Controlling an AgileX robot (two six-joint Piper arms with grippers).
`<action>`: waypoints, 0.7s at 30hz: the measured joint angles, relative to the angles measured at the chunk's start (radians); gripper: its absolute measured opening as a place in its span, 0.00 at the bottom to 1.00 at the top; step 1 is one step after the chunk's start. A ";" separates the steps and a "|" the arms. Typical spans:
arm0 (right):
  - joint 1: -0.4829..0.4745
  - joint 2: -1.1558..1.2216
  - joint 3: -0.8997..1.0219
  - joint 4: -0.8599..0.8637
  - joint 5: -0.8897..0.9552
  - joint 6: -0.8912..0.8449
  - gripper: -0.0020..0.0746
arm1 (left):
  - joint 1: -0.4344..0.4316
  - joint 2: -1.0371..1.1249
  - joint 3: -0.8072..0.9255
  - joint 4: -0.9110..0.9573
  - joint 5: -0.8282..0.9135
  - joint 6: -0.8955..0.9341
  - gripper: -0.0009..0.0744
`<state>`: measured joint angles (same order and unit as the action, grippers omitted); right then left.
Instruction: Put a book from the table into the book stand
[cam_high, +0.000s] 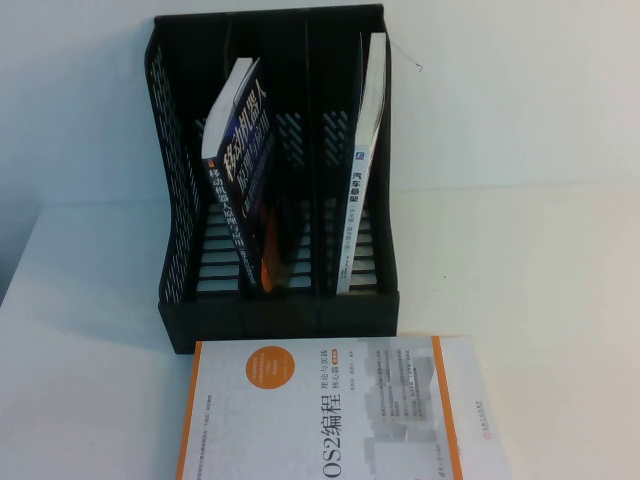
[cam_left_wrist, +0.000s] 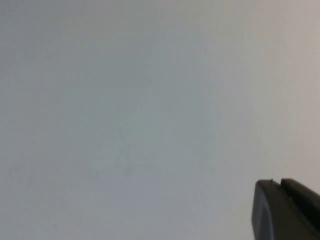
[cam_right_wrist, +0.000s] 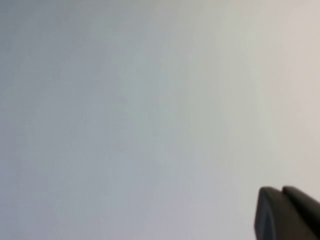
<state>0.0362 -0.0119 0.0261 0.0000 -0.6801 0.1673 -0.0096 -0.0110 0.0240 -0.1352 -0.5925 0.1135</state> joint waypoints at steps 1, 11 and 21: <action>0.000 0.000 0.000 0.021 -0.014 -0.015 0.02 | 0.000 0.000 0.000 0.000 0.000 0.000 0.01; 0.000 0.000 -0.104 0.206 0.250 -0.215 0.02 | 0.000 0.000 -0.123 0.014 0.277 0.004 0.01; 0.000 0.130 -0.498 0.208 0.878 -0.368 0.02 | 0.000 0.044 -0.392 0.022 0.811 0.021 0.01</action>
<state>0.0362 0.1183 -0.4723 0.2078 0.1984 -0.2006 -0.0096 0.0334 -0.3678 -0.1130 0.2188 0.1340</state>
